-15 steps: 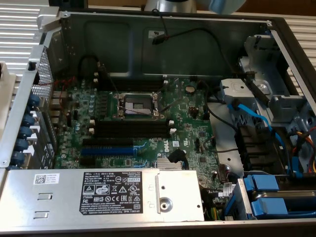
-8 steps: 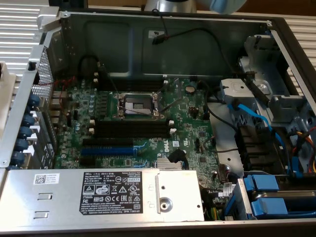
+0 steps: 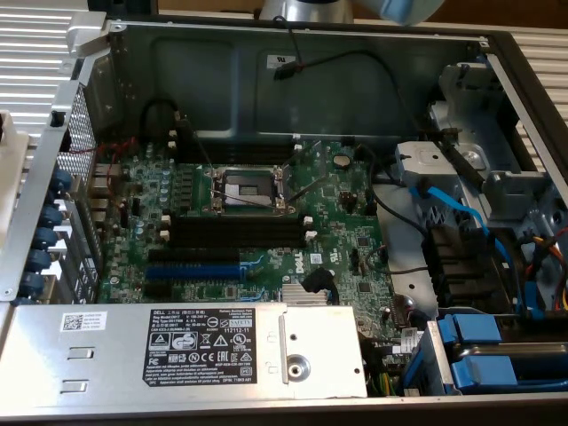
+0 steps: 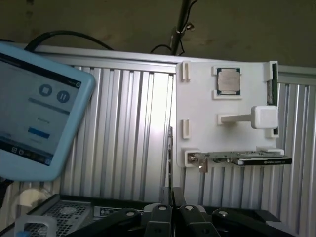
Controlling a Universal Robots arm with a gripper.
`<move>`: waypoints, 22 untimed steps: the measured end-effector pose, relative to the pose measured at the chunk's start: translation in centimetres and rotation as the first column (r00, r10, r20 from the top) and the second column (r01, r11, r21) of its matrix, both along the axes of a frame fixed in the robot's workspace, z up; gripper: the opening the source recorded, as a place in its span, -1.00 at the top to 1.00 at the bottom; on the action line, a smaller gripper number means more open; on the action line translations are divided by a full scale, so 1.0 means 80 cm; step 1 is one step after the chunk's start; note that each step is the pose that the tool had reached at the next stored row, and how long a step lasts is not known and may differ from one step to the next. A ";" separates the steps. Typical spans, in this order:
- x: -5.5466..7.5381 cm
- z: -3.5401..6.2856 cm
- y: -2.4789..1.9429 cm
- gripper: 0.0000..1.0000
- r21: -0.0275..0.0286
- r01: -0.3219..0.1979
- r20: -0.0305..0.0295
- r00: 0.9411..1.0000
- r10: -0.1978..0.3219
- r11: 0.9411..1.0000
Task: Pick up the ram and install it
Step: 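Pick up the ram and move it above insertion slot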
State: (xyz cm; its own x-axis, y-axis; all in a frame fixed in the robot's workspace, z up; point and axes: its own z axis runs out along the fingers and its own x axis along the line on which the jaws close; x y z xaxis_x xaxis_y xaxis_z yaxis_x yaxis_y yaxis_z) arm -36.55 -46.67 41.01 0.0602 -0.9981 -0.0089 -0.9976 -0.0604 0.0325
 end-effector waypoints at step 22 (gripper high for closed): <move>0.121 0.021 -0.0095 0.76 0.000 0.000 -0.001 1.000 0.000 1.000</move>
